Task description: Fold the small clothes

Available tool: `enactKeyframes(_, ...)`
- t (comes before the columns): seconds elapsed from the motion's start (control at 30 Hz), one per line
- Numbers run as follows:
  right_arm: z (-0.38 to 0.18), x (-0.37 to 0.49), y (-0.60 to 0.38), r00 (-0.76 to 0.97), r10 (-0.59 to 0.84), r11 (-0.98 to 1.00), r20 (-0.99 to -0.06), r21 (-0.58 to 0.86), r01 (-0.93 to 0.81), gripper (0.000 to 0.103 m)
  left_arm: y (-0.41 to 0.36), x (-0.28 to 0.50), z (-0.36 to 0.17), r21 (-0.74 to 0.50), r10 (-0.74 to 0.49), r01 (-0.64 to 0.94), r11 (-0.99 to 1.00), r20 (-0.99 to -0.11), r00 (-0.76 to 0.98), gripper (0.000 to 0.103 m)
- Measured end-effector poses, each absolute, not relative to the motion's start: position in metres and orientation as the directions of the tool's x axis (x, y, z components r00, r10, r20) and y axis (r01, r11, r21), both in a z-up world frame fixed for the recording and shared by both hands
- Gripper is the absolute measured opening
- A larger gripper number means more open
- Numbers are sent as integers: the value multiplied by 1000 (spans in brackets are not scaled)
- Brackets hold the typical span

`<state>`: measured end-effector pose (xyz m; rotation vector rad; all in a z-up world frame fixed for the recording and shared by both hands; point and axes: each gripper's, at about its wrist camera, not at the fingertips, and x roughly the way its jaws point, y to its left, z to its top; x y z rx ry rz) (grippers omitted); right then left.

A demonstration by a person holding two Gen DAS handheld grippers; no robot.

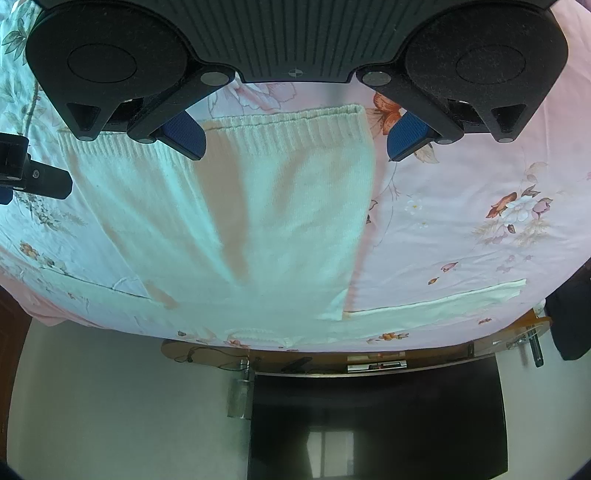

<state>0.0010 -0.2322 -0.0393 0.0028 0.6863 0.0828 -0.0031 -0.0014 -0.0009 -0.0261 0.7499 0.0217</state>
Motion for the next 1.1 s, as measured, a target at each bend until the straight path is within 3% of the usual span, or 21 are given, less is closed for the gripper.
enactKeyframes(1.1,-40,1,-231,768,89,995,-634,32,-90,103,-4,-1,0,-2,20,-29,1000,-681,732,103)
